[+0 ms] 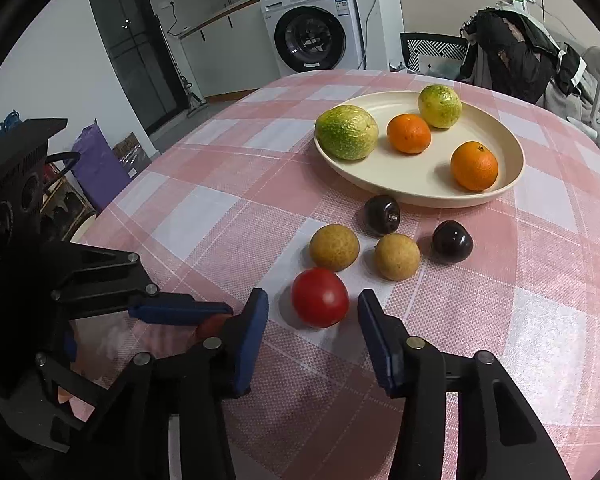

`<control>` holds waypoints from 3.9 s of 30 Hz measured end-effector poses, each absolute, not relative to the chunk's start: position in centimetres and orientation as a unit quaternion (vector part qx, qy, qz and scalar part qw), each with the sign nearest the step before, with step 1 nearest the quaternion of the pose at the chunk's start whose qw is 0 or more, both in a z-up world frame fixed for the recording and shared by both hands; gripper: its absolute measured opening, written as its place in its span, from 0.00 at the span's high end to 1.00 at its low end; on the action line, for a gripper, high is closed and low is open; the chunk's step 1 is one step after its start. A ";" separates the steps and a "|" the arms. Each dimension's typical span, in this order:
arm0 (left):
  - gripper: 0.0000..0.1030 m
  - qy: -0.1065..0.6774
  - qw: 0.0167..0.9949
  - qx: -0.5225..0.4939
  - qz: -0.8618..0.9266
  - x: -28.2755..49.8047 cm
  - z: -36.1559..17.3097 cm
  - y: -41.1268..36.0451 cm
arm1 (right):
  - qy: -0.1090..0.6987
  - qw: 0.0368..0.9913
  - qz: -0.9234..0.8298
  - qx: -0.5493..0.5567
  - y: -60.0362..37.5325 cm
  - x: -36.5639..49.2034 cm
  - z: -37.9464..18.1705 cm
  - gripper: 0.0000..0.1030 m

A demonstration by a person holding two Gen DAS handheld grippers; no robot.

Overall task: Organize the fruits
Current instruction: 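Move both tools toward the red tomatoes beside the plate, then grasp a red tomato with the right tool while the left tool grasps the other tomato, then carry the red tomato with the right tool while the left tool carries its tomato to the plate, then open both tools to release the red tomatoes onto the plate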

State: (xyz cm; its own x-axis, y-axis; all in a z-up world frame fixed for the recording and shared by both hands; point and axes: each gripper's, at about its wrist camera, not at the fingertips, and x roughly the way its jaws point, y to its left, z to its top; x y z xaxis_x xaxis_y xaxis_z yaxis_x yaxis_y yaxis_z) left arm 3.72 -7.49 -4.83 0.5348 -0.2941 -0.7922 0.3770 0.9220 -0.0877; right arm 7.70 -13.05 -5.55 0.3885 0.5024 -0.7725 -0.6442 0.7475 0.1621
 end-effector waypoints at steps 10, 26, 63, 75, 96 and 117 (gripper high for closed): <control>0.72 0.440 0.875 0.049 -0.196 3.7 -4.8 -7.6 | 0.431 0.830 0.343 -0.087 -12.9 7.8 -5.6 0.72; 0.72 0.413 0.894 0.030 -0.173 3.7 -3.2 -6.6 | 0.394 0.850 0.347 -0.046 -15.4 7.8 -3.1 0.72; 0.72 0.339 0.936 -0.049 -0.084 10.3 0.7 -3.2 | 0.341 0.890 0.302 0.028 -19.5 10.7 -0.1 0.73; 0.72 0.342 0.936 -0.049 -0.073 14.2 0.4 -3.4 | 0.341 0.895 0.286 0.020 -19.3 13.4 0.3 0.72; 0.72 0.324 0.944 -0.036 -0.047 18.9 0.6 -1.5 | 0.349 0.904 0.244 0.040 -19.7 18.7 0.4 0.72; 0.72 0.352 0.935 -0.030 -0.028 24.3 -1.0 -0.2 | 0.378 0.899 0.213 0.050 -19.3 22.0 -1.9 0.72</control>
State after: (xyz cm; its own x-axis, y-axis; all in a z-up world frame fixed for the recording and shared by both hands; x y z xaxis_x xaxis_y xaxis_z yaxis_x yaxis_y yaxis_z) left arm 24.33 -0.22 -1.00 0.7505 -0.0739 -0.6568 0.0315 0.9966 -0.0761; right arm 21.96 -19.30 -1.91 0.6226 0.4216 -0.6593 -0.3461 0.9039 0.2513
